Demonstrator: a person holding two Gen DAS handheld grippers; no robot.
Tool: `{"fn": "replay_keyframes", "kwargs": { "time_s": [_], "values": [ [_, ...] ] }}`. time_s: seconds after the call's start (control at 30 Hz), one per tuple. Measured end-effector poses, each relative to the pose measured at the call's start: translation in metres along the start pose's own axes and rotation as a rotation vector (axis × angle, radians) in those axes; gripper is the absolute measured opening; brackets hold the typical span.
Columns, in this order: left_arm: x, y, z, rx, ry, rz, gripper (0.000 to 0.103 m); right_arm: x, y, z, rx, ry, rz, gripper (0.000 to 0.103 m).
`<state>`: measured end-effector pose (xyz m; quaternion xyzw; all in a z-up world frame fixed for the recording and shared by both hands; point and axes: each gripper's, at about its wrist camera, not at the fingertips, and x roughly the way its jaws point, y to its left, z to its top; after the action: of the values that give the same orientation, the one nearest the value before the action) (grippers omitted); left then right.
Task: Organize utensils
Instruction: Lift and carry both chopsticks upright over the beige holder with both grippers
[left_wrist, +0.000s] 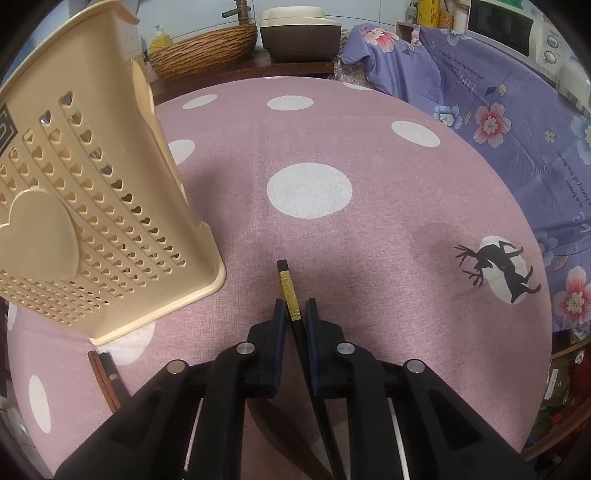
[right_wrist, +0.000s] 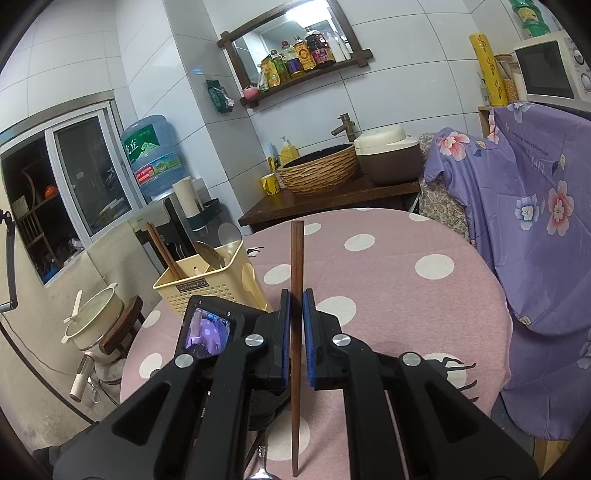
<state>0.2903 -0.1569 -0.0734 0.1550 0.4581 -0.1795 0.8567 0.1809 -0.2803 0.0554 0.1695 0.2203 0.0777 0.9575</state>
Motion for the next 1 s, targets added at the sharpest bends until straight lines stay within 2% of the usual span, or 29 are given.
{"fn": "replay_keyframes", "kwargs": {
  "time_s": [0.2,0.4,0.77,1.0],
  "values": [
    [0.002,-0.003,0.003,-0.01,-0.016,0.006,0.01,-0.003,0.0,0.0,0.003,0.0,-0.006,0.007],
    [-0.005,0.003,0.002,-0.05,-0.043,-0.035,0.008,-0.003,-0.004,0.001,0.013,0.003,-0.005,0.007],
    [-0.079,0.031,0.001,-0.136,-0.232,-0.114,0.008,-0.002,0.0,0.001,0.006,0.007,0.019,0.007],
    [-0.142,0.051,-0.018,-0.182,-0.376,-0.145,0.008,-0.003,0.006,0.003,-0.013,0.008,0.052,0.007]
  ]
}}
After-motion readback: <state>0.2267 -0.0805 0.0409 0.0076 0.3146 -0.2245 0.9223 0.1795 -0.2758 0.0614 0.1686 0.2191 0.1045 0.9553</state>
